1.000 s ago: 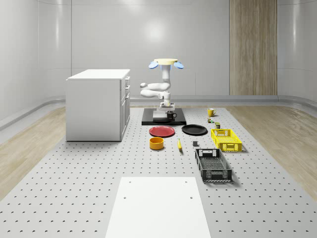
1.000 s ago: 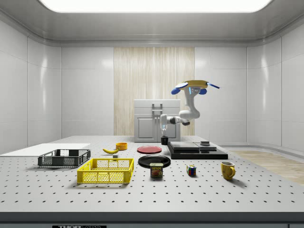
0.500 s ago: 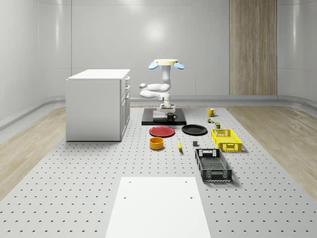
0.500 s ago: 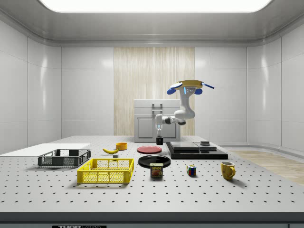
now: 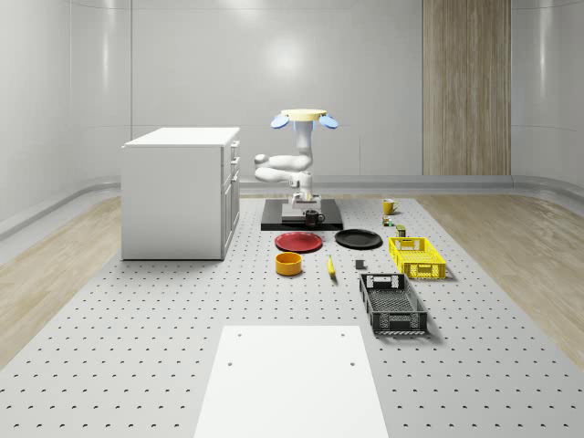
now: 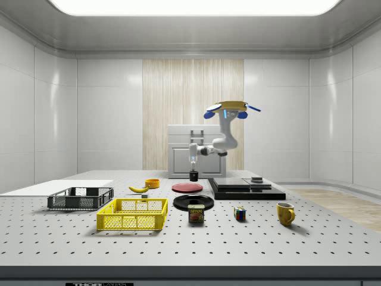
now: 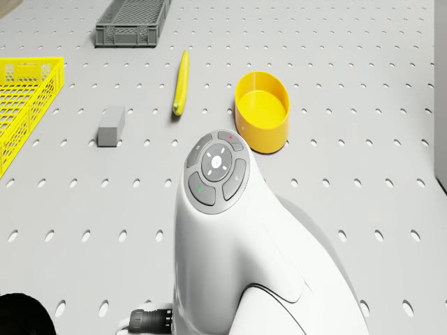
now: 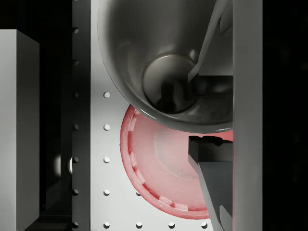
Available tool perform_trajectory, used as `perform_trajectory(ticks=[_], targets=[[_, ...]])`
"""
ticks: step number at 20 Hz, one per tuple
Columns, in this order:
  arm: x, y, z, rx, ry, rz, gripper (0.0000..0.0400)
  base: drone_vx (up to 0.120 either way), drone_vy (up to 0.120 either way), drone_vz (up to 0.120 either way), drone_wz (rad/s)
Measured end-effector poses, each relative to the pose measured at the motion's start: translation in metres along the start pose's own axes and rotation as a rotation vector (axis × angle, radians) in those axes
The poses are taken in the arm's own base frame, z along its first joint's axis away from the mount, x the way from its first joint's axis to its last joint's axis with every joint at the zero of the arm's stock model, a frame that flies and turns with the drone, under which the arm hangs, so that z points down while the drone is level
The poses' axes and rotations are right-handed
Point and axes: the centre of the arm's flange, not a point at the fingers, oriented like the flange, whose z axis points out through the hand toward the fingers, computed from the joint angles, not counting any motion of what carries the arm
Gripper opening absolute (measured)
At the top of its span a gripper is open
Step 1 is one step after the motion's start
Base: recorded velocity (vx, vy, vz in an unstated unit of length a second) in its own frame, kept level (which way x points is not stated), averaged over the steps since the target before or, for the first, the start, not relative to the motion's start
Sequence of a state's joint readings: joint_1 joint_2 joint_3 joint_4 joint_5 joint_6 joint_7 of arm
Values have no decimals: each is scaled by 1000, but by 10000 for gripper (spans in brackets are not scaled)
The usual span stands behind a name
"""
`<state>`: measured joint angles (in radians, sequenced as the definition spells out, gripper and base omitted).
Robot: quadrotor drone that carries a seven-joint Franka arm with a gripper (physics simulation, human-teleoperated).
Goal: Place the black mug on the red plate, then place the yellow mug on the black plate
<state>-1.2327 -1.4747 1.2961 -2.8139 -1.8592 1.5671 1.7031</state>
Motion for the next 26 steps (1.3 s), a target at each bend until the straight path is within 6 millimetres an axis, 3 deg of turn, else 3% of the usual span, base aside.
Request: perform_trajectory(ticks=[8, 14, 26], targets=[[0, 0, 0, 0, 0, 0, 110, 120, 0, 0, 0], [10, 10, 0, 0, 0, 0, 110, 0, 0, 0, 0], [48, 48, 5, 0, 0, 0, 110, 0, 0, 0, 0]])
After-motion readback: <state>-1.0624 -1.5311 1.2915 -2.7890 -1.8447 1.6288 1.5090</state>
